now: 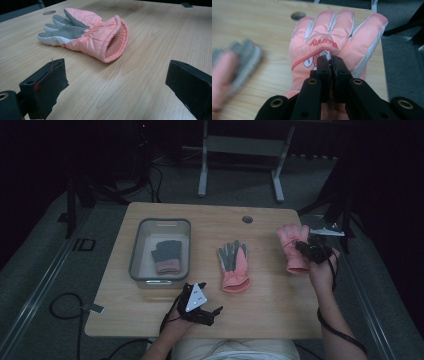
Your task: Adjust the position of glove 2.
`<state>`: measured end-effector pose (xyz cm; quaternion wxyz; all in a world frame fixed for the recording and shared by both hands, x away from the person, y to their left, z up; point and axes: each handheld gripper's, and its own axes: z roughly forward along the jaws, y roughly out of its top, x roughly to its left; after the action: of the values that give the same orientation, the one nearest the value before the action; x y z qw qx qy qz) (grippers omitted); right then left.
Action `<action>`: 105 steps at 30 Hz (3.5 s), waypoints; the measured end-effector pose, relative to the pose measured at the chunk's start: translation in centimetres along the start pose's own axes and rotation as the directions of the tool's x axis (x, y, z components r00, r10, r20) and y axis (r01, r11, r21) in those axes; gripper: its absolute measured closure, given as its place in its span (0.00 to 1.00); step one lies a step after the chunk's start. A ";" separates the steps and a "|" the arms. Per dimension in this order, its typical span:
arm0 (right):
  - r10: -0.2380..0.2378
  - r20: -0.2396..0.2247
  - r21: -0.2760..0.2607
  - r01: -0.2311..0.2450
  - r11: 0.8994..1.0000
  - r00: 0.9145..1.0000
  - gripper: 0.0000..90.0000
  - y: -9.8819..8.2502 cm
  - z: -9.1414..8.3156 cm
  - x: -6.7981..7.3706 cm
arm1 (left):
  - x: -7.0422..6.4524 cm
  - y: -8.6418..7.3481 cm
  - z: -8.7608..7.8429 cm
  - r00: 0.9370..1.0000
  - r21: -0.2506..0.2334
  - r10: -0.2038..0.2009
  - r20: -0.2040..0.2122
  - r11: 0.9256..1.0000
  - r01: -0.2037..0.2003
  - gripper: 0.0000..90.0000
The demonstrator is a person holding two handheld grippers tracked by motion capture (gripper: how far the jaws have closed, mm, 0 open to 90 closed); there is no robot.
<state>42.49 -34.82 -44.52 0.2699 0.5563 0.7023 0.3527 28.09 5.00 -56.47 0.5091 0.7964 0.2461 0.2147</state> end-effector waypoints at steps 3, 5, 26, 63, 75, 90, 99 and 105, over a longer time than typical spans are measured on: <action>0.015 0.008 -0.012 -0.015 1.000 1.000 0.95 -0.2 -0.9 0.6 | 0.0 0.0 0.0 1.000 0.002 0.000 -0.001 1.000 0.000 0.03; 0.032 0.006 -0.015 -0.032 0.999 0.999 0.95 -1.0 -1.6 1.4 | 0.0 0.0 0.0 1.000 0.004 0.000 -0.001 1.000 0.000 0.03; 0.111 0.070 0.103 -0.118 0.988 0.991 0.93 -7.5 3.3 2.6 | -0.2 0.0 0.1 1.000 0.008 0.010 0.000 1.000 -0.010 0.03; -0.198 -0.078 0.209 0.210 0.955 0.977 0.89 -6.8 4.5 1.5 | -0.2 0.0 0.0 1.000 0.004 0.012 -0.004 1.000 -0.012 0.03; -0.182 -0.113 0.131 0.197 0.972 0.977 0.95 -4.4 2.1 2.5 | -0.1 0.0 0.0 1.000 0.006 0.006 0.000 1.000 -0.006 0.03; -0.246 -0.230 -0.040 0.243 0.969 0.942 0.95 0.5 -1.9 11.5 | -0.1 0.0 0.0 1.000 0.005 0.011 -0.006 1.000 -0.011 0.03; -0.240 -0.217 -0.018 0.242 0.970 0.946 0.95 1.1 -0.7 17.2 | -0.1 0.0 0.0 1.000 0.003 0.007 -0.002 1.000 -0.007 0.04; -0.273 -0.217 0.040 0.288 0.957 0.937 0.95 0.0 1.8 18.6 | -0.2 0.0 0.0 1.000 -0.001 0.005 -0.001 1.000 -0.005 0.03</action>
<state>39.49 -16.36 -45.37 0.2220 0.4194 0.8112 0.3418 27.94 4.94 -56.49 0.5088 0.7967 0.2441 0.2163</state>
